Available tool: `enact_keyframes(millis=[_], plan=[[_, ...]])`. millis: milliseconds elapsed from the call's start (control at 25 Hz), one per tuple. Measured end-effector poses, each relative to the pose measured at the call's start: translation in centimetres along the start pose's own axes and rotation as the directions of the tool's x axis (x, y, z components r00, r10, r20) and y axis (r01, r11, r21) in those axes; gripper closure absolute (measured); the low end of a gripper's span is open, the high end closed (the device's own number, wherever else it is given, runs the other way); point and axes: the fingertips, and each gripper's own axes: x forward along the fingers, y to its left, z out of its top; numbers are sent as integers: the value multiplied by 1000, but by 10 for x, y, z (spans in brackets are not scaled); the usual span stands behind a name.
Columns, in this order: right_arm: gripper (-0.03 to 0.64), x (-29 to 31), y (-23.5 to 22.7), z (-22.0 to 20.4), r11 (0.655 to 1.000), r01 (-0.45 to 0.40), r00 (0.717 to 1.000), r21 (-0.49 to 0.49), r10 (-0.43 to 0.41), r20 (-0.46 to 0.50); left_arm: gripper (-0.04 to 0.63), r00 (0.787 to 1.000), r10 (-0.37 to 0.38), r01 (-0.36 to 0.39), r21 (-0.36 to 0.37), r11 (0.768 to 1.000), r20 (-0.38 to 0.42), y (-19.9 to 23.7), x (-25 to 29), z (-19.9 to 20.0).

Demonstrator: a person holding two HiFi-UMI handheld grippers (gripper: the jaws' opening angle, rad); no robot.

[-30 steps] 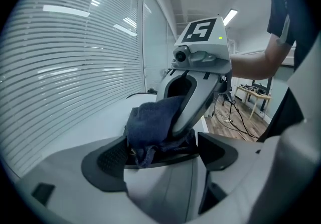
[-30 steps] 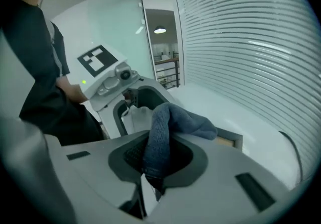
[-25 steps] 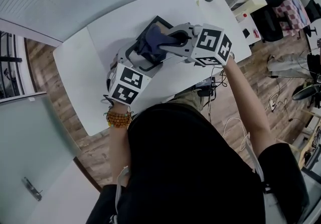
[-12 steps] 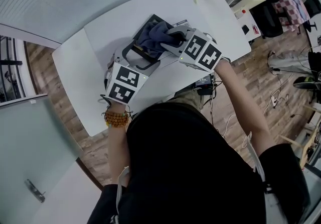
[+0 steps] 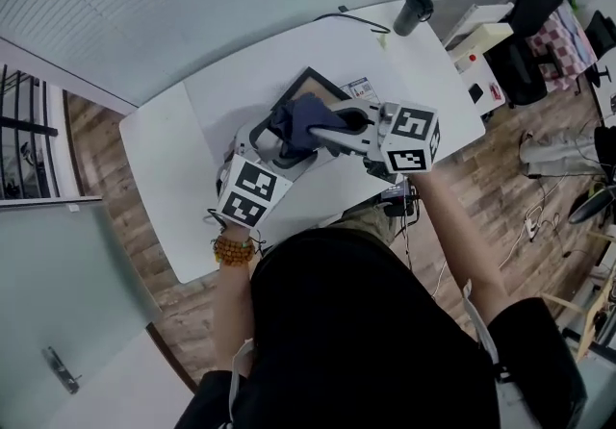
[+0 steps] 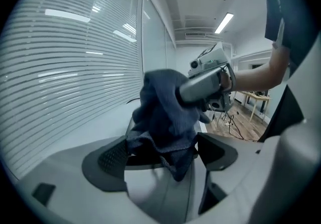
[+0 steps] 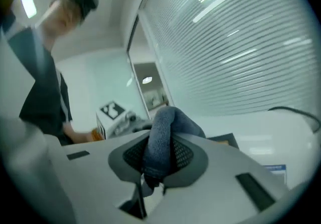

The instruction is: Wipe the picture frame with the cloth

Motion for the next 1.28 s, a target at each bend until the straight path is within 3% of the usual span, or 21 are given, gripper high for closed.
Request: enact_keyframes(millis=[80,160,280,360,400,480,520,560,680,800,1280], plan=[[577,-27,-5,34,995,21,969,99,-45,245,155,997,-17,20,-37,999,81,-1,-10,8],[577,-50,-13,55,991,97,919,92,-125,373,155,979,9,5,-69,998,202,6,-29,24],[577,-71,-17,75,956,290,863,-50,-239,446,156,913,91,-79,-44,996,399,18,-64,65],[577,-79,-11,81,879,446,817,-167,-324,477,174,852,147,-149,-37,988,503,21,-88,88],[577,-81,-7,83,831,512,794,-216,-362,488,236,825,182,-186,-47,981,535,22,-98,94],[577,-80,4,83,750,599,759,-279,-422,496,472,785,251,-253,-77,964,567,26,-109,95],[577,-77,9,82,728,619,752,-297,-439,491,539,772,280,-275,-98,956,570,28,-110,92],[577,-75,13,79,714,625,754,-314,-449,480,561,764,308,-291,-123,949,567,29,-108,89],[577,-67,14,65,706,619,771,-344,-465,435,583,742,390,-347,-185,919,546,36,-102,79],[577,-65,10,58,725,620,768,-300,-484,419,588,731,438,-391,-206,897,523,40,-102,74],[577,-60,3,58,739,604,782,-298,-479,399,588,748,442,-391,-209,896,495,42,-97,69]])
